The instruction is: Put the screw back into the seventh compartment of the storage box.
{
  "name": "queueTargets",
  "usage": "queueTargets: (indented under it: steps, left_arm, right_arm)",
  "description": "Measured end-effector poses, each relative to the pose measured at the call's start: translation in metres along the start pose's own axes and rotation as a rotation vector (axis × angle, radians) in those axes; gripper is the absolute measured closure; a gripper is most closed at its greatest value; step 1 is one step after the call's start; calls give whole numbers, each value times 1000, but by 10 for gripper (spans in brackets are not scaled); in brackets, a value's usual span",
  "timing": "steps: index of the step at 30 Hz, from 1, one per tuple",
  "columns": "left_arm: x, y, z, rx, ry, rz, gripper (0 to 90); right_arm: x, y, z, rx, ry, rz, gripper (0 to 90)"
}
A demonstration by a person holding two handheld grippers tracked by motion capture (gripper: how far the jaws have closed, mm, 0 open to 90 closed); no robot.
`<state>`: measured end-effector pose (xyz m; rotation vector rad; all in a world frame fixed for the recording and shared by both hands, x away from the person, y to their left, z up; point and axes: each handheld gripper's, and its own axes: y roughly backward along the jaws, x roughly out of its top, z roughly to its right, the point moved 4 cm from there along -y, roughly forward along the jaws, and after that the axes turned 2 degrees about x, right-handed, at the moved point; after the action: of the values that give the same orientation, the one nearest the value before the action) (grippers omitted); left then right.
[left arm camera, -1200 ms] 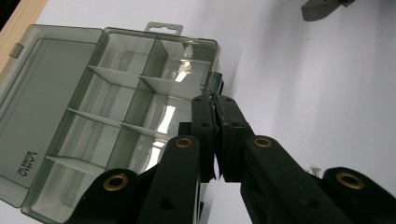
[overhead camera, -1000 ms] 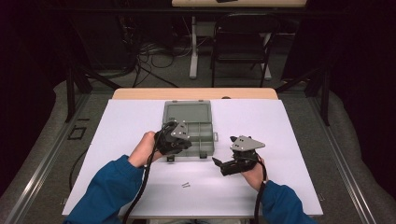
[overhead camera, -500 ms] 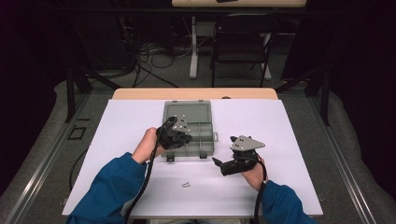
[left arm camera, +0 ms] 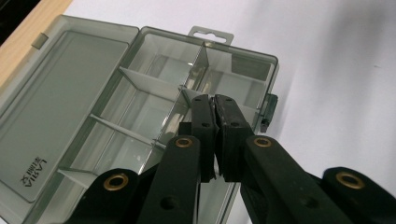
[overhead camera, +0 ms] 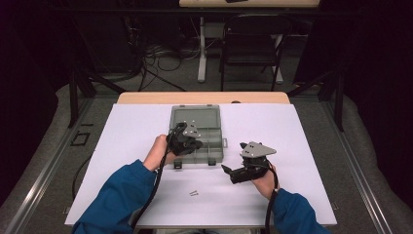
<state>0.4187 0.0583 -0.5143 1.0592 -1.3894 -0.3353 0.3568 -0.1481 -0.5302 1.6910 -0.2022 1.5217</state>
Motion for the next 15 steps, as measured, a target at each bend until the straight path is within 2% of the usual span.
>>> queueTargets:
  steps: [5,15]
  left_arm:
    - [-5,-13,2,-5,3,-35,871]
    - [-11,-25,2,-10,20,-60,864]
  right_arm:
    - [0,0,0,0,3,-6,1]
    - [0,0,-1,0,6,-6,2]
